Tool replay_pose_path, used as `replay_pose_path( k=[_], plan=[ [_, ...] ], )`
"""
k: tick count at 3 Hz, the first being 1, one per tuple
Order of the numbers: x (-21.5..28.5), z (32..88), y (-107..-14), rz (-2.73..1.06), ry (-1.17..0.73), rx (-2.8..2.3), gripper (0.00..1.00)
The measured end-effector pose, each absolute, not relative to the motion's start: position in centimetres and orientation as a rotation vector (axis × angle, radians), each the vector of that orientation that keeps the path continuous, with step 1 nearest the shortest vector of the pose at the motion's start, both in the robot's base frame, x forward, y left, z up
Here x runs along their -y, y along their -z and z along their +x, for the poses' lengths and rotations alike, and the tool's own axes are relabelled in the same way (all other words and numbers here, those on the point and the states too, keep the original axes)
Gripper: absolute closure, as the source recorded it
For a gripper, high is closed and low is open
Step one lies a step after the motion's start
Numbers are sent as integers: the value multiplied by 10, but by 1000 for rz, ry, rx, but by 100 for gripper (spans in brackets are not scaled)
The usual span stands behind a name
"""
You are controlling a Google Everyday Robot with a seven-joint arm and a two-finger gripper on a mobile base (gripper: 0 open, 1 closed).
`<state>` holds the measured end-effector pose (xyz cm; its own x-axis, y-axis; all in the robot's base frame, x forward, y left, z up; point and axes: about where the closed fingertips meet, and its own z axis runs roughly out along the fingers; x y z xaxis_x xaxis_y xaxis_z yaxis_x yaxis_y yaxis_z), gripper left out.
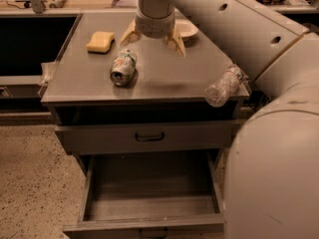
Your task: Place 7up can into middle drawer
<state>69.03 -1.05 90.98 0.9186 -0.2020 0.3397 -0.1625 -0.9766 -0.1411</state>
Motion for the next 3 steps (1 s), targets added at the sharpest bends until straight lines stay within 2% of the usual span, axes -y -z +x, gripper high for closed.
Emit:
replay_pose_path(
  k=[2,3],
  plan=[
    [-42,721,-881,-2958,398,-212,0],
    [-62,726,-861,-2974,303,-186,18]
  ],
)
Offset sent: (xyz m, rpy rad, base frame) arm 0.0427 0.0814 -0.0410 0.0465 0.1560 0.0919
